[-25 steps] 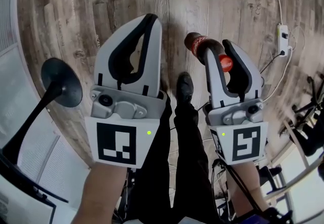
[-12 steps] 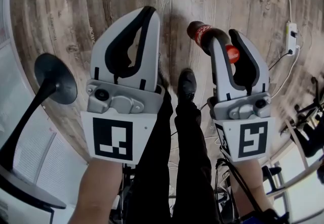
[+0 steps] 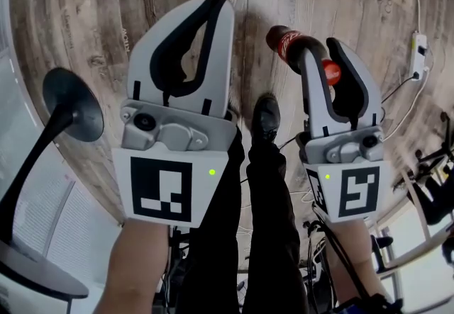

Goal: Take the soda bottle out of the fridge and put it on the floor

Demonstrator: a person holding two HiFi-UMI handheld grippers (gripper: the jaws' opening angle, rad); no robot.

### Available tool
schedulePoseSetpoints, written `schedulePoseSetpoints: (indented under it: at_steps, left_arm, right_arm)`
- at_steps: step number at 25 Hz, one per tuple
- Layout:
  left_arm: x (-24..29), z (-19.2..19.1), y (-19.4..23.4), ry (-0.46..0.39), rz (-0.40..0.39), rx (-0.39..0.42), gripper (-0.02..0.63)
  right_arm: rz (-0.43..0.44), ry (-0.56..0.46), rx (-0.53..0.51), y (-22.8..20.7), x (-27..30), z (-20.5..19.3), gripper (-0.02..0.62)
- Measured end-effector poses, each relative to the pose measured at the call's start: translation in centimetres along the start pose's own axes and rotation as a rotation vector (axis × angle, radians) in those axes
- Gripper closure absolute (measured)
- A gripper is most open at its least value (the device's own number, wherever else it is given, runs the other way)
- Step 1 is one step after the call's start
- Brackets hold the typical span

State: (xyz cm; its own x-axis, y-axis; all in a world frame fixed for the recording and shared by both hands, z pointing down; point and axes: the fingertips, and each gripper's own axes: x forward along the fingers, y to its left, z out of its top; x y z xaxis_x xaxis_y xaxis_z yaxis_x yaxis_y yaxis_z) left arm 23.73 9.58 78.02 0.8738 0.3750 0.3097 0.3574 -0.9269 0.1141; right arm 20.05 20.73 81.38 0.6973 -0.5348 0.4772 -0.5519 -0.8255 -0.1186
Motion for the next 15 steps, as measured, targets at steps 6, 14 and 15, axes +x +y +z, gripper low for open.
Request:
schedulePoseSetpoints:
  at_steps: [6,14,15]
  left_arm:
    - [-0.1,-1.5,0.6,0.006,0.015,-0.011,0.589]
    - [-0.6,-3.0,0.8,0.028,0.013,-0.002,0.589]
    - [-0.7,-3.3,0.9,0.032,0.013,0.001,0.589]
  right_arm:
    - [-0.005,0.003,-0.007,0.0,1.0,-1.7,0.476]
    - [0.006,0.009,-0.019,0.7,2.3,-3.4,0.476]
    - [0.009,0.012,-0.02,0.9,2.4,-3.8,0.476]
